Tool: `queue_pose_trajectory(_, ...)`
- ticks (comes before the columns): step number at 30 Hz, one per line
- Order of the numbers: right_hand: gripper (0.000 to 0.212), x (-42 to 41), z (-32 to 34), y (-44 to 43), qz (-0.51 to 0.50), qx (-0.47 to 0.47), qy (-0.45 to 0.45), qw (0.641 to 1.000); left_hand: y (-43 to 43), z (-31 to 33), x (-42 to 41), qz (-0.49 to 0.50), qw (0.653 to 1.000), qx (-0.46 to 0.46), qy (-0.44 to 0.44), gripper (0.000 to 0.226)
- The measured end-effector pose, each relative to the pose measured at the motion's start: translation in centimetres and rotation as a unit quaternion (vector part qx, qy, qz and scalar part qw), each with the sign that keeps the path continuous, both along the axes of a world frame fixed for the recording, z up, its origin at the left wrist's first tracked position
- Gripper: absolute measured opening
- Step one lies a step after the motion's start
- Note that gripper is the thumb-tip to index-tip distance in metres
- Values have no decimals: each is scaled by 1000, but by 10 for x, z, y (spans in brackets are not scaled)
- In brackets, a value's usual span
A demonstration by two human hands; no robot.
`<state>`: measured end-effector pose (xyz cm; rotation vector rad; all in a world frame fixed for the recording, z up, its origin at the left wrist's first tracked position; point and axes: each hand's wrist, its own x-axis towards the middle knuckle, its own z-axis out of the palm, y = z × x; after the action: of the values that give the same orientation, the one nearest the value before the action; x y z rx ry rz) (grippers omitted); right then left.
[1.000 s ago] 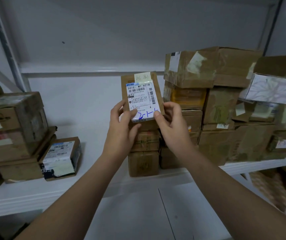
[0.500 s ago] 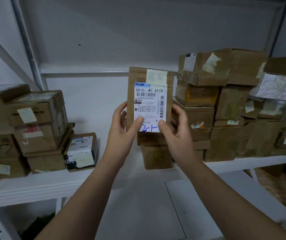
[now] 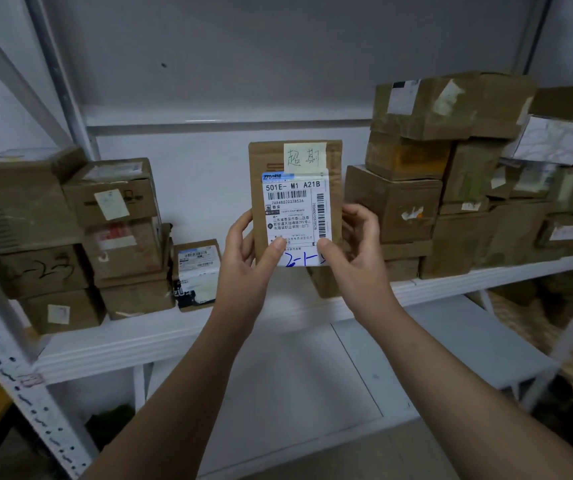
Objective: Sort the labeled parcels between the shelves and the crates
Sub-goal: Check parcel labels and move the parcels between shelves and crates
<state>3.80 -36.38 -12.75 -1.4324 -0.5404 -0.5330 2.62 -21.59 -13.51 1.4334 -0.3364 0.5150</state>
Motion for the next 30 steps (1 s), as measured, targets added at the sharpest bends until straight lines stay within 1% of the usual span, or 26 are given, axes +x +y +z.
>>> queue_pose_trajectory(9,46,-45,-20,2,-62,12,28,998,-1,-15,-33,-60,998,-2,-1,43)
queue_pose_trajectory(18,44,-81,-37,-38,-98,8,59,993,-43,-37,-55,-83,996,4,15,45)
queue_pose_trajectory(22,37,-99,-46,-73,-123,20,70,990,-80,-45,-63,-114,993,-2,28,45)
queue_pose_trajectory(25,39,-115,-56,-112,-151,15,77,985,-120,-51,-73,-143,989,-7,37,43)
queue_pose_trajectory(30,41,-150,-76,-203,-211,14,102,972,-209,-69,-93,-204,977,17,59,45)
